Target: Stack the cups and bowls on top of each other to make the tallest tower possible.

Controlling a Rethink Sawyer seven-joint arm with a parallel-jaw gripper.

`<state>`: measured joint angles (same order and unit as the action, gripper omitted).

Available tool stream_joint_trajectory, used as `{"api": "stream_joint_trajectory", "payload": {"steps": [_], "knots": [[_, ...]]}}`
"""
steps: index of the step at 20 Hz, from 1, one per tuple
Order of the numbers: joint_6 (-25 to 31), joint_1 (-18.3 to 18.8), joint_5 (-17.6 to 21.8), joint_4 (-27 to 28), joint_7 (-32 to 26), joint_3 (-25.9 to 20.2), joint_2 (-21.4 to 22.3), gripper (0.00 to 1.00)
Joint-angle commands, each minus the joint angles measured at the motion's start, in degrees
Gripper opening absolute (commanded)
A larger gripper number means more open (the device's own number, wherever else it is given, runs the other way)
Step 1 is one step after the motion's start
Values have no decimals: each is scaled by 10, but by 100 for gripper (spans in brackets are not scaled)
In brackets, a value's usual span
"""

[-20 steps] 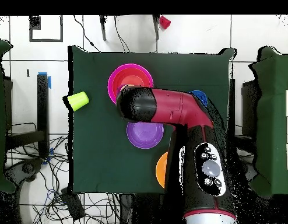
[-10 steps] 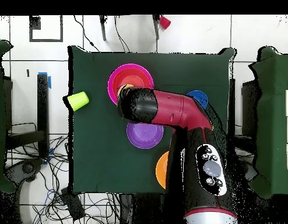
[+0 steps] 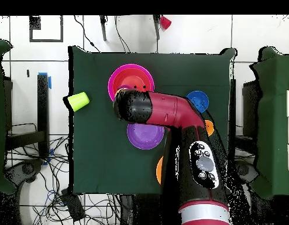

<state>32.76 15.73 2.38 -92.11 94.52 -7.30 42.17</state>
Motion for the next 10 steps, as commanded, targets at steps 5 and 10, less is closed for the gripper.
{"api": "stream_joint_trajectory", "payload": {"steps": [5, 10], "knots": [[-19, 16, -19, -45, 51, -54, -32, 0], [-19, 32, -27, -45, 35, -74, -38, 0]]}}
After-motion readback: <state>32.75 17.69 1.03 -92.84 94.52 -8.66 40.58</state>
